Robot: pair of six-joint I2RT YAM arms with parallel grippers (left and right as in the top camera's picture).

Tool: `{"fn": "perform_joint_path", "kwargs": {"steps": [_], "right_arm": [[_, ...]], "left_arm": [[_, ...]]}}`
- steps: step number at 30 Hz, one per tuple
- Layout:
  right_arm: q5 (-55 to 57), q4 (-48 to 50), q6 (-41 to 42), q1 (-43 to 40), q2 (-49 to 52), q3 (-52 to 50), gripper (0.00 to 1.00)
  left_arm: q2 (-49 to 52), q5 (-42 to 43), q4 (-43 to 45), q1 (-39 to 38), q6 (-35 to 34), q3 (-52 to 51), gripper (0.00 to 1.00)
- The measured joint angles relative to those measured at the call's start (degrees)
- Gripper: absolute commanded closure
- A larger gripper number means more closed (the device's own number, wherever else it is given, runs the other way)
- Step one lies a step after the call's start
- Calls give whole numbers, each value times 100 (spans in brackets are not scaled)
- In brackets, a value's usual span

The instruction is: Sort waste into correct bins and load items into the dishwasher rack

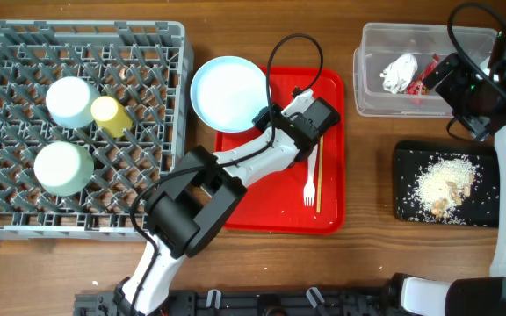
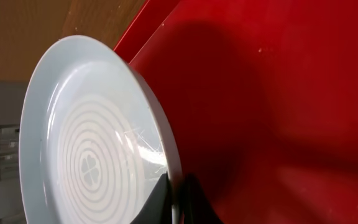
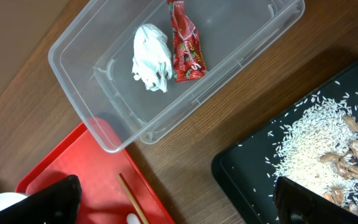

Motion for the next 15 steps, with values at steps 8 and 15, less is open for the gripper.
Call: {"fn": "perform_joint_path", "kwargs": {"steps": [8,15], "right_arm": [[0,0,0,0,0,0,0],[0,0,0,0,0,0,0]], "left_arm": [[-442,-11,4,4,216,-13,96],[-1008,-133,61,245,516,-13,96]]}}
